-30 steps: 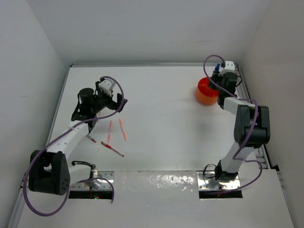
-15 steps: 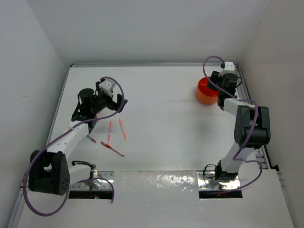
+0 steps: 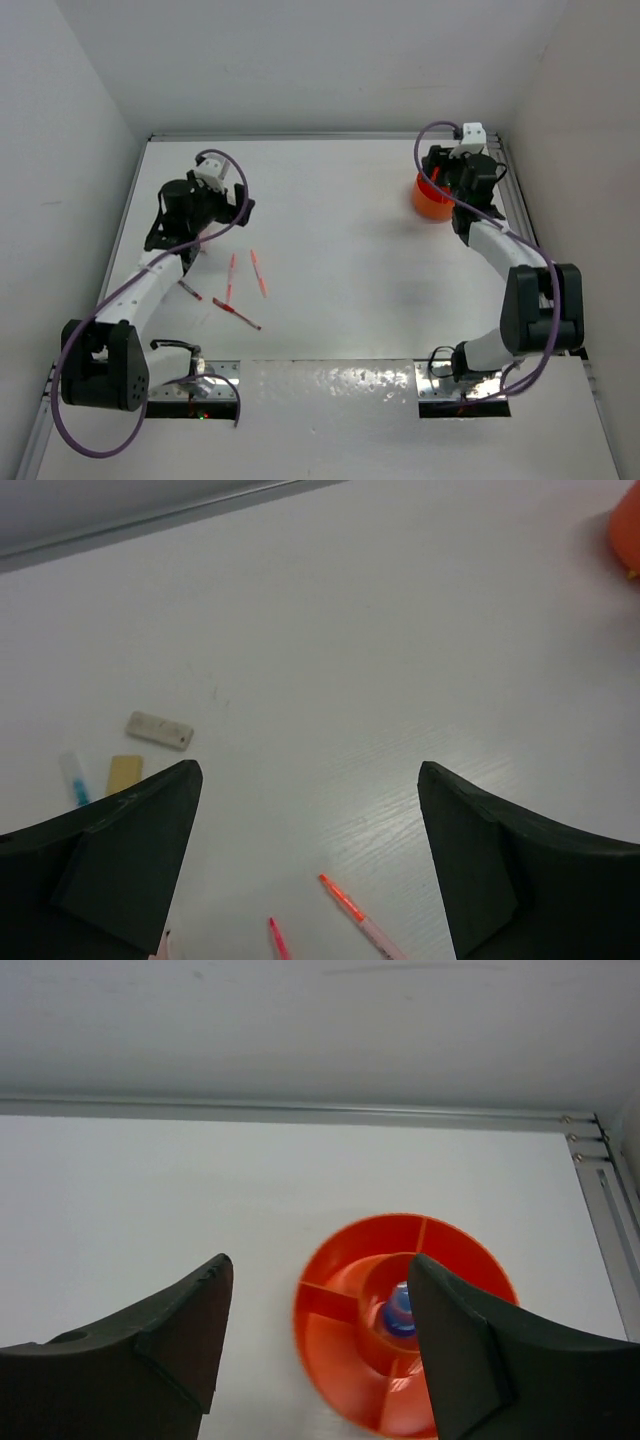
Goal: Sort the stationery into containers
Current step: Place the stationery in the storage box, then pick up the stapler from the center of the board.
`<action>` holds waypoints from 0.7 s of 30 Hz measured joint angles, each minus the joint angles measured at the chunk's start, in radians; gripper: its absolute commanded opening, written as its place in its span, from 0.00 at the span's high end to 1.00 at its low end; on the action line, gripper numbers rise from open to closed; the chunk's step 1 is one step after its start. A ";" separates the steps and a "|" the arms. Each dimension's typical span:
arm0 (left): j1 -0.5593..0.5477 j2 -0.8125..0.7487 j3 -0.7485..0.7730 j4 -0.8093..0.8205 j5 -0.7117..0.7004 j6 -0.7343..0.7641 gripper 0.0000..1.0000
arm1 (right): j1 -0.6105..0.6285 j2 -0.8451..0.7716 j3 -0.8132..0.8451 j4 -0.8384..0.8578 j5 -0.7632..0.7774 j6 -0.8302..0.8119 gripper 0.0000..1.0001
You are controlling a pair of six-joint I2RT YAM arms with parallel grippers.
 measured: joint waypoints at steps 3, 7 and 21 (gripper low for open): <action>0.024 0.032 0.111 -0.147 -0.076 -0.012 0.30 | 0.083 -0.089 0.000 -0.054 0.018 -0.015 0.30; 0.054 0.132 0.334 -0.410 -0.161 0.000 0.49 | 0.210 -0.162 0.001 -0.139 0.036 -0.029 0.31; 0.105 0.685 0.708 -1.027 -0.399 0.144 0.28 | 0.464 -0.069 0.012 -0.343 0.036 -0.039 0.31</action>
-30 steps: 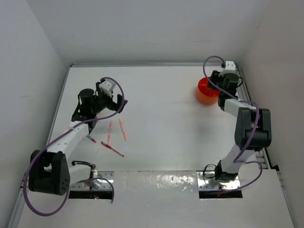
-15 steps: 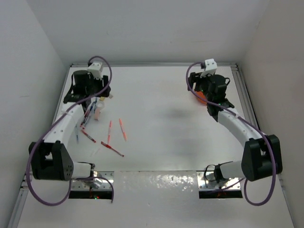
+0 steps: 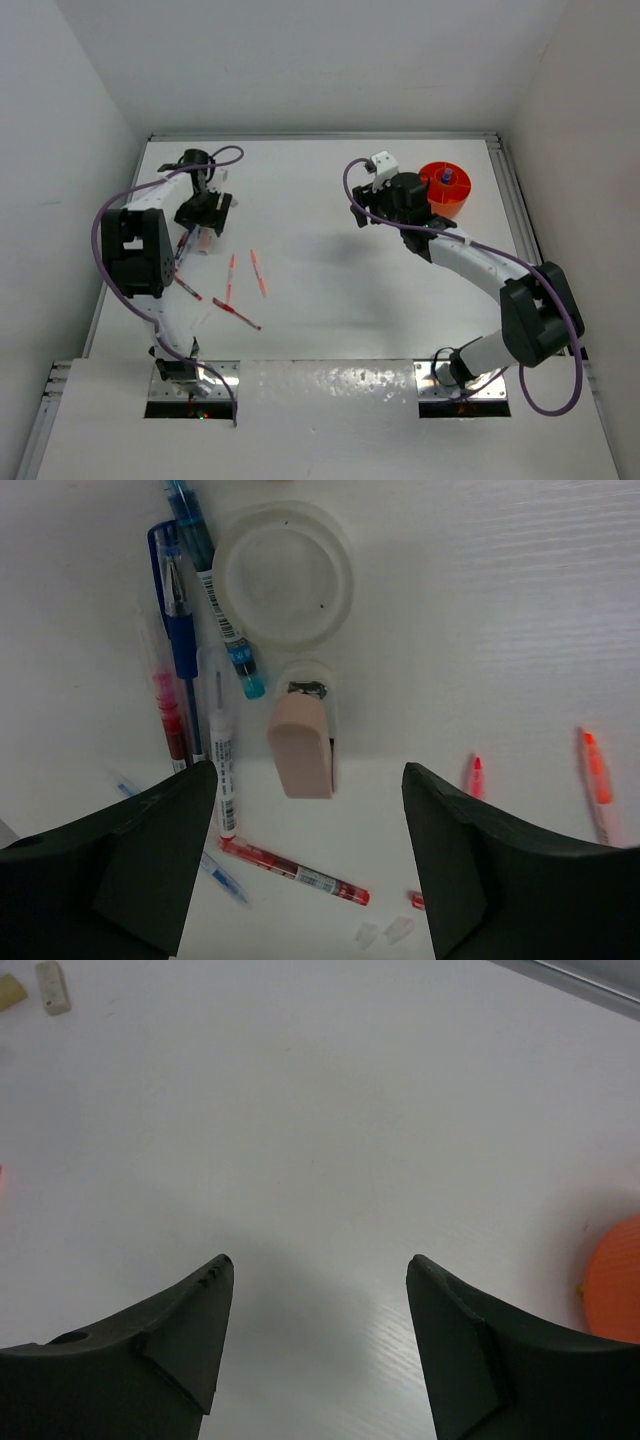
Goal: Sort the stationery into containers
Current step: Pick up the stapler from the center of the board, then place the stapler in the storage box.
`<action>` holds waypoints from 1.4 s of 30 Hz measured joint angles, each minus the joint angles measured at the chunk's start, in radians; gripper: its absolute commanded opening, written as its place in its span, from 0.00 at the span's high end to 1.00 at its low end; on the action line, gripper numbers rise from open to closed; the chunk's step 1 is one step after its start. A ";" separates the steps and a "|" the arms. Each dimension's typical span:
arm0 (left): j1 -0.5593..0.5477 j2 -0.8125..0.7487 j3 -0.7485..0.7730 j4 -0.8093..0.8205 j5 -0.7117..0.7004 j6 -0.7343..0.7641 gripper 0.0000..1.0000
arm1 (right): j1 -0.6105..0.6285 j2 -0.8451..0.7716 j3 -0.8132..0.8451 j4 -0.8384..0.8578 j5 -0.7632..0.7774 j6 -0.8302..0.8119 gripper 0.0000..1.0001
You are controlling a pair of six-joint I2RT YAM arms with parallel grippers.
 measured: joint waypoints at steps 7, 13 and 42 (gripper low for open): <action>0.012 0.098 0.009 0.012 -0.058 0.002 0.43 | 0.028 0.001 0.000 -0.004 0.000 -0.002 0.31; 0.012 0.128 0.006 0.023 -0.049 -0.001 0.59 | 0.035 0.000 -0.003 -0.016 0.016 -0.009 0.31; 0.006 -0.241 0.057 -0.127 1.062 0.634 1.00 | 0.006 -0.006 0.203 -0.102 -0.614 -0.169 0.39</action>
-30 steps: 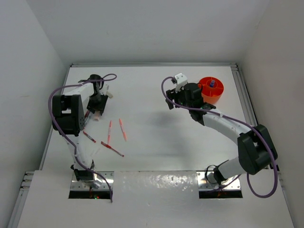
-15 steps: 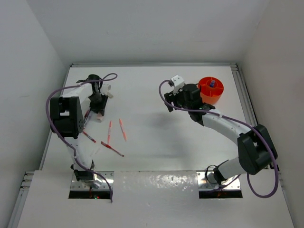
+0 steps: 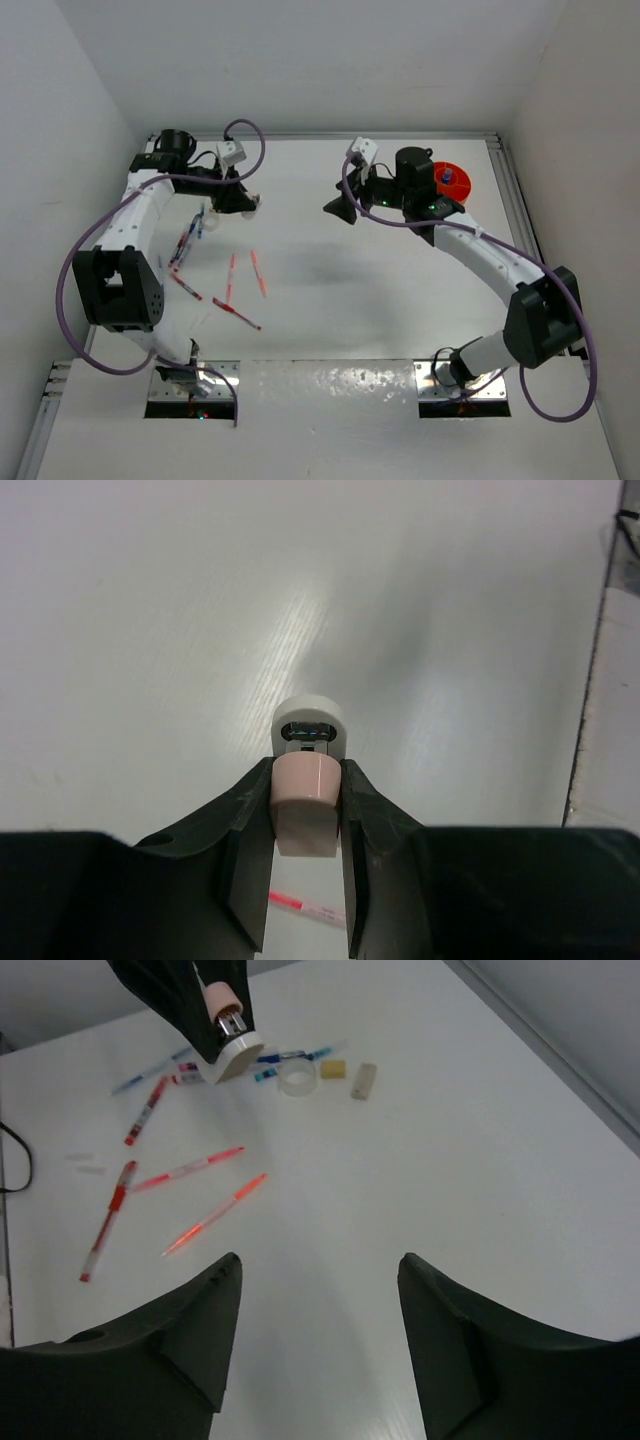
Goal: Sort the stationery into containers
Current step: Place the stapler in the storage box.
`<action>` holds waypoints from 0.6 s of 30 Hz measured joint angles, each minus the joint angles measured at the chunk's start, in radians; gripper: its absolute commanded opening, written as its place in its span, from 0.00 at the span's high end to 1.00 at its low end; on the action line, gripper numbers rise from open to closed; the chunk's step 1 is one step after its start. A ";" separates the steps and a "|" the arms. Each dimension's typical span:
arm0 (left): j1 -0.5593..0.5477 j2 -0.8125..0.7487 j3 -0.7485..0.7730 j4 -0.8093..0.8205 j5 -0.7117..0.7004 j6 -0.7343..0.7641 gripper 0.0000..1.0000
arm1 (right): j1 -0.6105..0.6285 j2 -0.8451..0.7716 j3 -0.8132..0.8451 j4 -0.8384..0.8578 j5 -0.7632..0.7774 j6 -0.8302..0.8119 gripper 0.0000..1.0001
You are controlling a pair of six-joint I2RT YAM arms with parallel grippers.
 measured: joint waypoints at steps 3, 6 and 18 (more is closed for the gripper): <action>-0.008 0.009 0.019 -0.056 0.108 0.092 1.00 | 0.001 0.000 -0.006 0.068 -0.061 0.052 0.38; -0.016 0.029 0.052 -0.112 0.192 0.158 1.00 | 0.020 0.001 -0.003 0.136 -0.127 0.086 0.26; -0.121 0.049 0.148 -0.264 0.326 0.333 1.00 | 0.111 0.156 0.097 0.348 -0.235 0.203 0.33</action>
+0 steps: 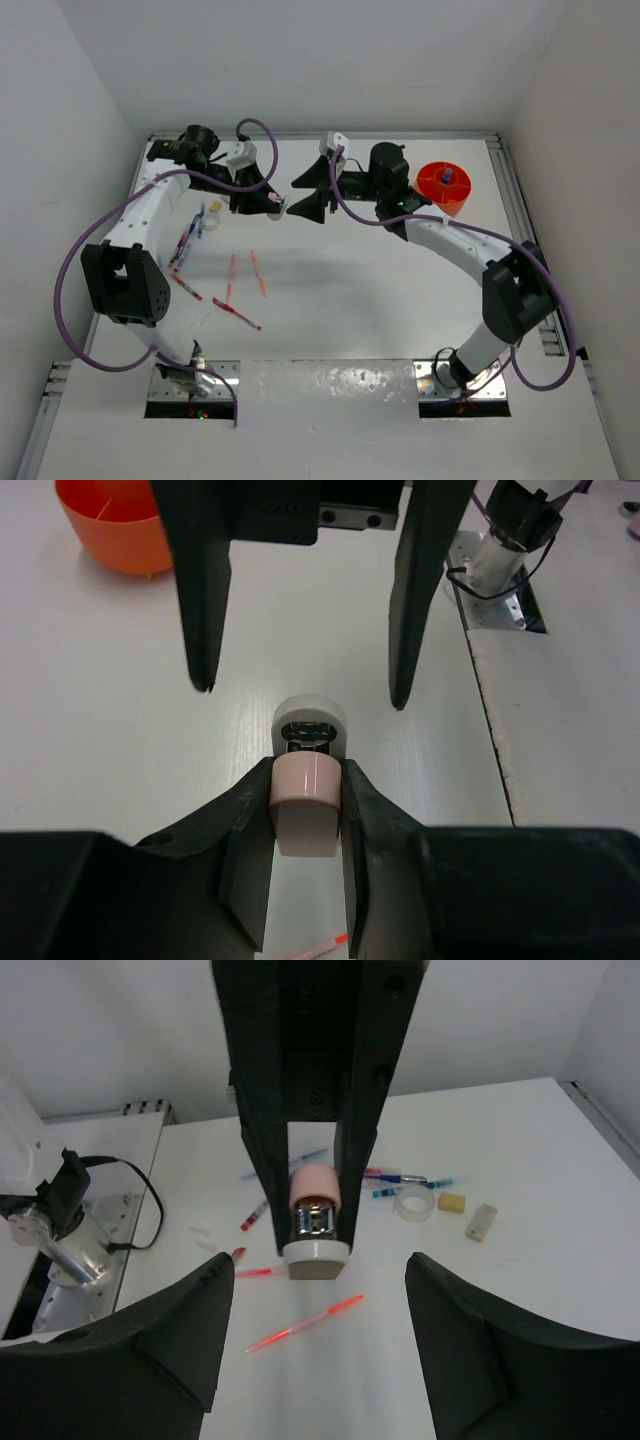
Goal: Sort the stationery into containers
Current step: Place the stapler in the storage box.
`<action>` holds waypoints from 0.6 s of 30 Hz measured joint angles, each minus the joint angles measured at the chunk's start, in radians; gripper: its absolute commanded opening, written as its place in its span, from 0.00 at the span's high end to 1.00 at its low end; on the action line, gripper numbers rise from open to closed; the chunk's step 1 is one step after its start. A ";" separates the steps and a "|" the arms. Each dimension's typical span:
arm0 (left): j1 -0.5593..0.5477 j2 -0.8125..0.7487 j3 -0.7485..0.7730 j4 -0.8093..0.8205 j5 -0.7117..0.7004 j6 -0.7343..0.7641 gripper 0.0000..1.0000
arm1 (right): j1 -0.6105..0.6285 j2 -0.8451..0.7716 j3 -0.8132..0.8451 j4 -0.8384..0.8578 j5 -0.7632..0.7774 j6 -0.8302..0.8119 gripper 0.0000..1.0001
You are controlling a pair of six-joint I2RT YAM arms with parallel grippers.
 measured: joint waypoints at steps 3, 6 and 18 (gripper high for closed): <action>-0.006 0.000 0.000 -0.030 0.008 0.030 1.00 | -0.001 0.031 0.001 0.051 -0.014 0.048 0.34; -0.007 0.000 0.000 -0.046 0.011 0.045 1.00 | -0.003 0.047 0.006 0.075 -0.026 0.081 0.35; -0.011 0.010 0.021 -0.062 0.024 0.075 1.00 | -0.001 0.096 0.043 0.113 -0.046 0.142 0.41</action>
